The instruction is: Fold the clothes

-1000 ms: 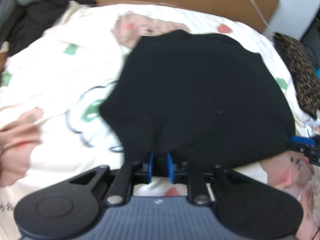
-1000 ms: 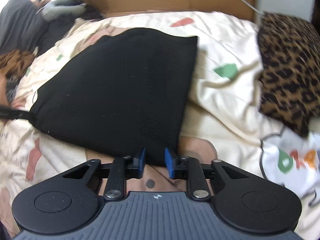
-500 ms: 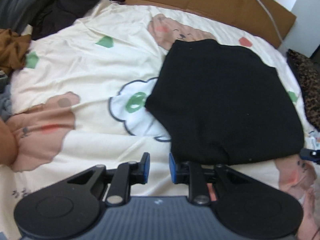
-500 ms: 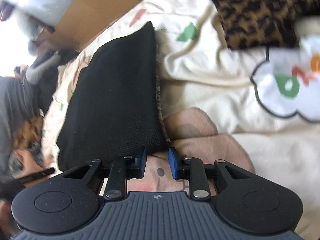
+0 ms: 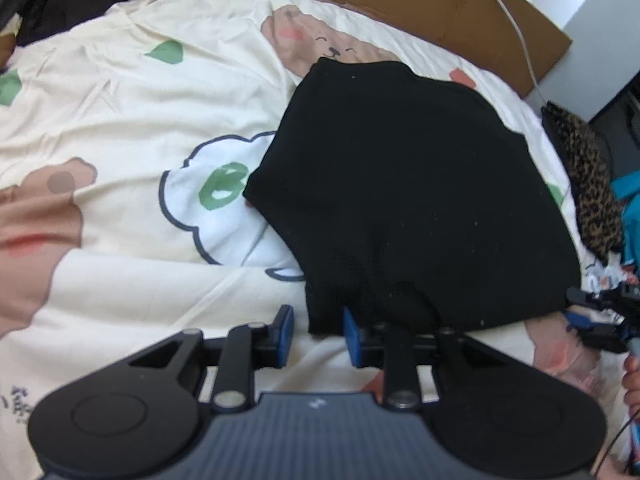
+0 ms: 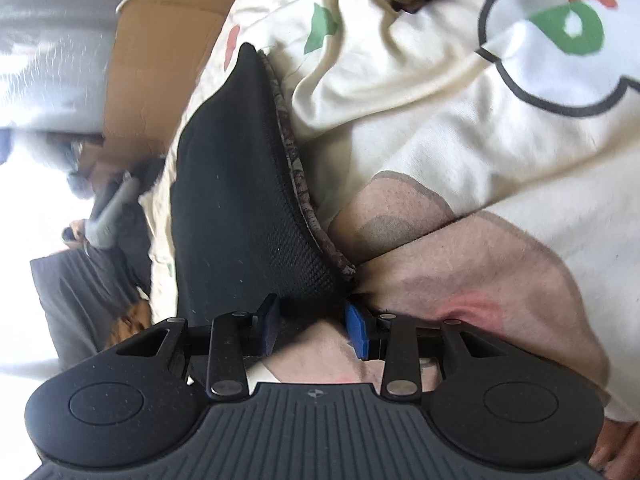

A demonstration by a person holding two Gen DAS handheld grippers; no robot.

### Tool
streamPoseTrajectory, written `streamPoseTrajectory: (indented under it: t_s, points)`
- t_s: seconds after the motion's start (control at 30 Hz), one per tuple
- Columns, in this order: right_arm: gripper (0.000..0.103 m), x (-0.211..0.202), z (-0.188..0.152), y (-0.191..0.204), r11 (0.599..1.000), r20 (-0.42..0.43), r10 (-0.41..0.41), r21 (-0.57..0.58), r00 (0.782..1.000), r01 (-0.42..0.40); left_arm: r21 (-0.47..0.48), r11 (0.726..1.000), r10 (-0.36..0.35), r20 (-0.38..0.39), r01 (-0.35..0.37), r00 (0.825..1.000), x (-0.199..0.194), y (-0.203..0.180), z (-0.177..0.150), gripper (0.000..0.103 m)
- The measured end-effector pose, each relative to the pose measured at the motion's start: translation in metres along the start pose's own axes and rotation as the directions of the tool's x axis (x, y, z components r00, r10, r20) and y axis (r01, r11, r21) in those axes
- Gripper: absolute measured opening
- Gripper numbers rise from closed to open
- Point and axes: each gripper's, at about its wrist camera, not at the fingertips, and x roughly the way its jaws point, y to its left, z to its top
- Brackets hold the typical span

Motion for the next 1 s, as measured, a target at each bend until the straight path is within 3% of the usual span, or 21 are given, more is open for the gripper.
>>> streamPoseTrajectory:
  t_s: [0.03,0.07,0.1,0.4,0.5,0.6,0.67,0.73,0.83,0.9,1.0]
  points:
    - [0.022,-0.001,0.0,-0.001,1.0,0.011,0.008,0.009,1.0,-0.008,-0.015,1.0,-0.015,0.005,0.016,1.0,0.0,0.002,0.0,0.013]
    - [0.014,-0.002,0.0,-0.002,1.0,0.022,0.015,0.017,1.0,-0.016,-0.025,0.999,-0.024,0.01,0.024,1.0,0.0,0.004,0.0,0.006]
    - [0.006,-0.003,0.001,-0.001,1.0,0.031,0.019,0.014,0.999,-0.02,-0.026,0.999,-0.022,0.014,0.023,1.0,-0.001,0.005,0.0,0.006]
    - [0.005,-0.015,0.006,0.011,0.999,0.094,0.029,-0.038,0.995,-0.025,0.022,1.0,-0.011,0.031,0.01,0.999,-0.018,0.011,0.003,0.005]
    - [0.014,-0.007,0.004,0.008,1.0,0.07,0.025,-0.018,0.997,-0.024,-0.006,1.0,-0.019,0.017,0.019,1.0,-0.019,0.013,0.005,0.009]
    - [0.038,0.001,0.0,0.004,0.999,0.057,0.048,0.005,0.997,-0.048,-0.07,0.997,-0.031,0.03,0.033,0.999,-0.021,0.022,0.008,0.021]
    - [0.038,0.008,-0.002,0.002,0.998,0.049,0.062,0.024,0.997,-0.063,-0.086,0.995,-0.037,0.035,0.04,0.999,-0.018,0.025,0.008,0.036]
    - [0.038,0.013,-0.003,-0.001,0.995,0.054,0.084,0.044,0.995,-0.087,-0.115,0.992,-0.046,0.035,0.049,0.998,-0.013,0.028,0.009,0.04]
    - [0.035,0.016,-0.004,-0.002,0.991,0.064,0.113,0.066,0.991,-0.117,-0.175,0.979,-0.099,0.033,0.104,0.995,-0.006,0.032,0.008,0.04]
    - [0.022,0.016,-0.004,-0.002,0.989,0.07,0.127,0.065,0.989,-0.132,-0.188,0.974,-0.124,0.027,0.126,0.992,-0.003,0.031,0.006,0.04]
    - [0.016,0.014,-0.002,-0.002,0.986,0.086,0.142,0.072,0.986,-0.148,-0.211,0.965,-0.155,0.014,0.154,0.988,0.004,0.03,0.003,0.039]
